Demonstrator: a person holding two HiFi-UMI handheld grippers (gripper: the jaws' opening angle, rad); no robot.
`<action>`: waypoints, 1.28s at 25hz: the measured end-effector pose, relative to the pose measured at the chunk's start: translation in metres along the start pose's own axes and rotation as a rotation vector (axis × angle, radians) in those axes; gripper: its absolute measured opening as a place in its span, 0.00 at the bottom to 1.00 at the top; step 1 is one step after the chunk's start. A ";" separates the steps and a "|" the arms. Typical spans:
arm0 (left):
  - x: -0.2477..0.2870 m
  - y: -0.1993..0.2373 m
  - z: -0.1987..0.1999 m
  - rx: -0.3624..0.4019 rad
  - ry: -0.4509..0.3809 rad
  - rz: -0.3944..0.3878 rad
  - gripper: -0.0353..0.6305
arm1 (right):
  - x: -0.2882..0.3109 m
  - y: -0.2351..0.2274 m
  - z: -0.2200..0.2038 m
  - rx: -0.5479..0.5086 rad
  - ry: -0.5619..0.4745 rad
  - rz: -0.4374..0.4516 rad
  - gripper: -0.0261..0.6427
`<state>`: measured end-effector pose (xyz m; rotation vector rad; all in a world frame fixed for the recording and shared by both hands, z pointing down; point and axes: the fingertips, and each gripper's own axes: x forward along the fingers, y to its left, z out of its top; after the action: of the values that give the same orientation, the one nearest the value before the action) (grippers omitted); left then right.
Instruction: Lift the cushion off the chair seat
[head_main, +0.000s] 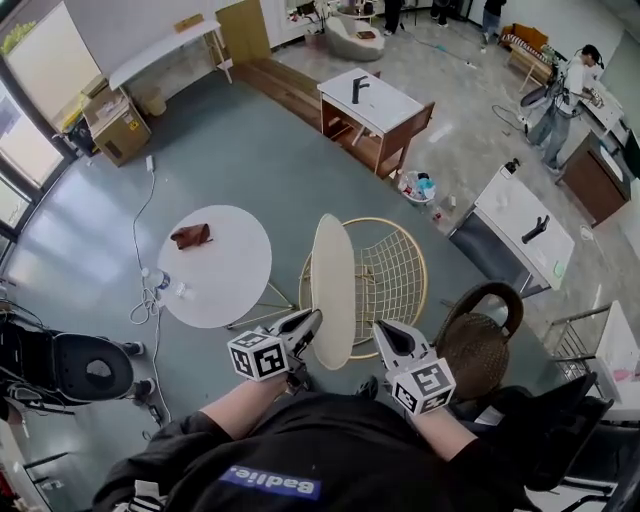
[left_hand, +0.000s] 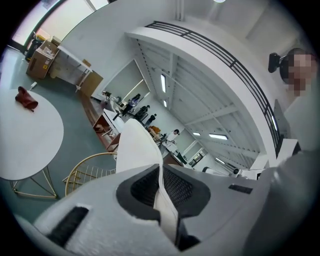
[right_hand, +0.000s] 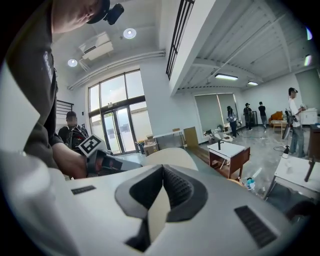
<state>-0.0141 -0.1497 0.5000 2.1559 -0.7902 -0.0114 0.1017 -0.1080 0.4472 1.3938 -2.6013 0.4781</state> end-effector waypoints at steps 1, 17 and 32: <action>-0.004 -0.007 0.004 0.017 -0.005 -0.003 0.10 | -0.002 0.003 0.003 -0.011 -0.003 0.001 0.08; -0.034 -0.073 0.025 0.133 -0.078 -0.095 0.10 | -0.014 0.033 0.023 -0.078 -0.044 0.006 0.08; -0.037 -0.088 0.017 0.177 -0.061 -0.130 0.10 | -0.014 0.043 0.024 -0.103 -0.063 0.023 0.08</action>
<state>-0.0019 -0.1007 0.4171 2.3819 -0.7068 -0.0768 0.0744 -0.0836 0.4123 1.3693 -2.6528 0.3036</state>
